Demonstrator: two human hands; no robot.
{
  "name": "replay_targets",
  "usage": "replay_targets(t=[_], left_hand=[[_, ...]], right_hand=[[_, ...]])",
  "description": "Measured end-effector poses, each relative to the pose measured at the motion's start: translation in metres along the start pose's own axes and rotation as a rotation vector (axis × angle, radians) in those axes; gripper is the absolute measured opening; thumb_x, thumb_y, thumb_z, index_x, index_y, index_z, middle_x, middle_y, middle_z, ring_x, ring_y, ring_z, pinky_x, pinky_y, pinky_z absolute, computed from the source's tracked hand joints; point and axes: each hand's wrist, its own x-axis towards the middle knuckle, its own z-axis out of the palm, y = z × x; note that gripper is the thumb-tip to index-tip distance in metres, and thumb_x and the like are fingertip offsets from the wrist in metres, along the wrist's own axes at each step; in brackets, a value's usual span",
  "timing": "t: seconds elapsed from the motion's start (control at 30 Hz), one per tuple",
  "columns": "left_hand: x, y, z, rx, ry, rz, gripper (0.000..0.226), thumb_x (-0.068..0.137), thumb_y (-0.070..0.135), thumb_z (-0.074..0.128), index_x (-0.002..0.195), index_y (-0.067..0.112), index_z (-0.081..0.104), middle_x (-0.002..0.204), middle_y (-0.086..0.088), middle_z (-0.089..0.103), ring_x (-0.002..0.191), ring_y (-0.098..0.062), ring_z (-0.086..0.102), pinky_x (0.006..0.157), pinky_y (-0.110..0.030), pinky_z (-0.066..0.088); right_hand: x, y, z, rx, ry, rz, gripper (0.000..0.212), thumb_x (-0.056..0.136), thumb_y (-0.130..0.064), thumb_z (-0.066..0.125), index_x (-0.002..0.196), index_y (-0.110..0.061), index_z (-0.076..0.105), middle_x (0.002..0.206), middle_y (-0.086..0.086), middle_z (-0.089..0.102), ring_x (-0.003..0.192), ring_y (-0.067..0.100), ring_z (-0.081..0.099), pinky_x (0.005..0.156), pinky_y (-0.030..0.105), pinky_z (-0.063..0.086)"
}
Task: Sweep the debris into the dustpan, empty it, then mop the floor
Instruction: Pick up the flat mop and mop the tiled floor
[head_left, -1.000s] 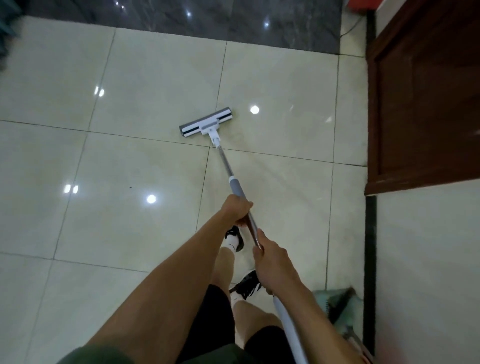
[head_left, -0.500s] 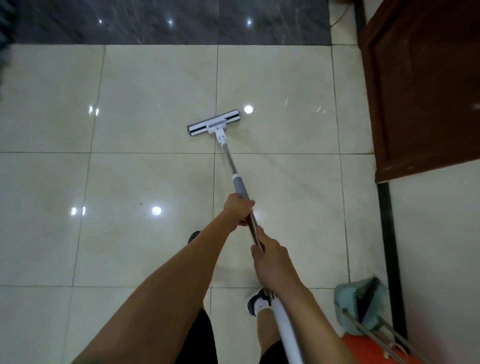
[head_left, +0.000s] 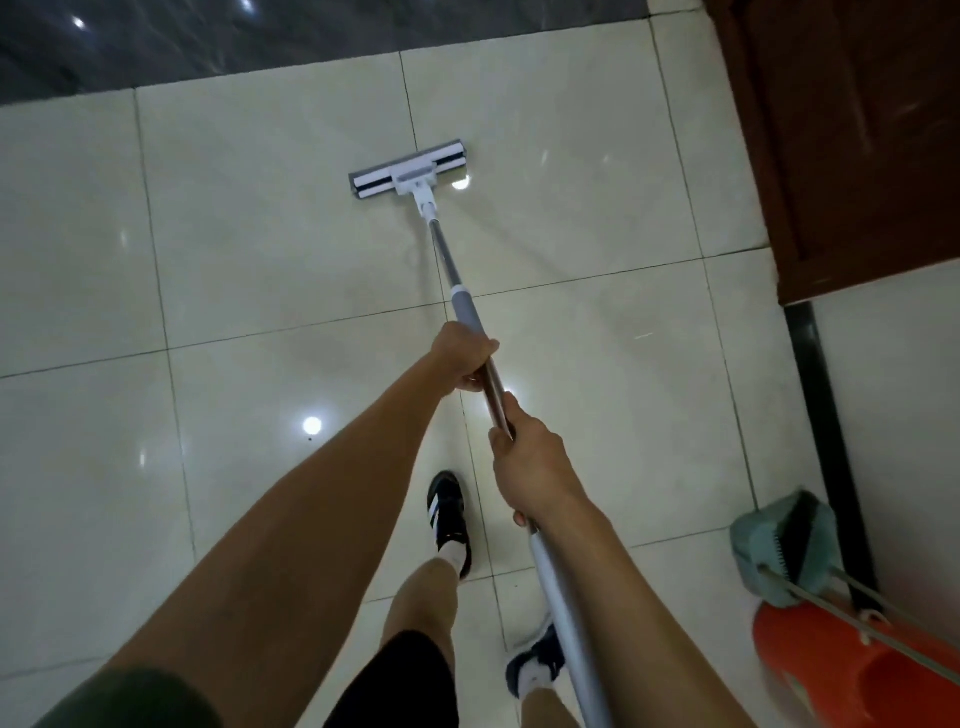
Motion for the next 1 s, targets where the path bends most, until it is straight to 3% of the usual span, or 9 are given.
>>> replay_targets(t=[0.1,0.27,0.37,0.53,0.67,0.83,0.93,1.0], left_hand=[[-0.011,-0.023,-0.005,0.017,-0.012,-0.004,0.031,0.097,0.017,0.067,0.118,-0.003,0.056,0.1,-0.022,0.07,0.085,-0.034,0.073,0.07,-0.044,0.063],[-0.042,-0.058,-0.005,0.069,-0.031,0.003,0.03,0.098,0.017,0.066,0.116,-0.003,0.055,0.09,-0.018,0.067,0.072,-0.029,0.07,0.056,-0.036,0.059],[-0.069,-0.088,0.008,0.088,-0.045,-0.012,0.028,0.097,0.015,0.066,0.115,-0.004,0.055,0.087,-0.018,0.066,0.068,-0.03,0.069,0.053,-0.039,0.059],[-0.126,-0.165,0.04,0.105,-0.079,-0.043,0.024,0.099,0.014,0.065,0.112,-0.003,0.054,0.082,-0.018,0.065,0.062,-0.031,0.068,0.039,-0.037,0.055],[-0.174,-0.244,0.079,0.122,-0.094,-0.049,0.026,0.099,0.015,0.065,0.112,-0.005,0.054,0.084,-0.021,0.066,0.065,-0.034,0.07,0.051,-0.046,0.06],[-0.23,-0.325,0.116,0.164,-0.102,-0.065,0.019,0.098,0.014,0.065,0.095,0.001,0.051,0.075,-0.019,0.063,0.055,-0.03,0.066,0.034,-0.033,0.051],[-0.242,-0.354,0.127,0.133,-0.115,-0.078,0.017,0.095,0.011,0.067,0.094,0.002,0.053,0.078,-0.02,0.065,0.061,-0.032,0.069,0.043,-0.038,0.056],[-0.241,-0.366,0.129,0.035,-0.124,-0.103,0.017,0.091,0.008,0.068,0.098,0.001,0.053,0.082,-0.022,0.066,0.068,-0.036,0.07,0.062,-0.048,0.062]], right_hand=[[-0.019,0.002,0.02,-0.044,0.014,-0.004,0.052,0.107,-0.025,0.038,0.157,-0.031,0.022,0.106,0.008,0.066,0.09,0.025,0.067,0.083,0.039,0.058],[-0.053,0.019,0.049,-0.035,-0.011,0.015,0.055,0.107,-0.024,0.038,0.159,-0.027,0.018,0.112,0.011,0.067,0.087,0.022,0.064,0.074,0.028,0.051],[-0.083,0.045,0.065,-0.045,0.007,0.022,0.054,0.107,-0.023,0.039,0.157,-0.024,0.022,0.113,0.011,0.067,0.094,0.024,0.067,0.08,0.031,0.054],[-0.152,0.114,0.107,-0.033,-0.011,0.039,0.058,0.105,-0.019,0.042,0.158,-0.024,0.02,0.111,0.013,0.067,0.093,0.027,0.067,0.078,0.034,0.055],[-0.212,0.184,0.141,-0.01,-0.02,0.043,0.056,0.104,-0.02,0.039,0.157,-0.026,0.022,0.106,0.011,0.066,0.079,0.023,0.059,0.067,0.032,0.045],[-0.287,0.252,0.176,0.018,-0.01,0.055,0.054,0.103,-0.019,0.036,0.154,-0.029,0.025,0.098,0.005,0.064,0.076,0.022,0.06,0.066,0.033,0.048],[-0.319,0.274,0.19,0.036,-0.004,0.042,0.051,0.101,-0.016,0.034,0.15,-0.028,0.028,0.09,0.005,0.063,0.072,0.023,0.06,0.062,0.035,0.05],[-0.327,0.281,0.197,0.019,0.017,0.026,0.05,0.102,-0.015,0.034,0.151,-0.026,0.029,0.086,0.003,0.06,0.067,0.017,0.056,0.055,0.026,0.043]])
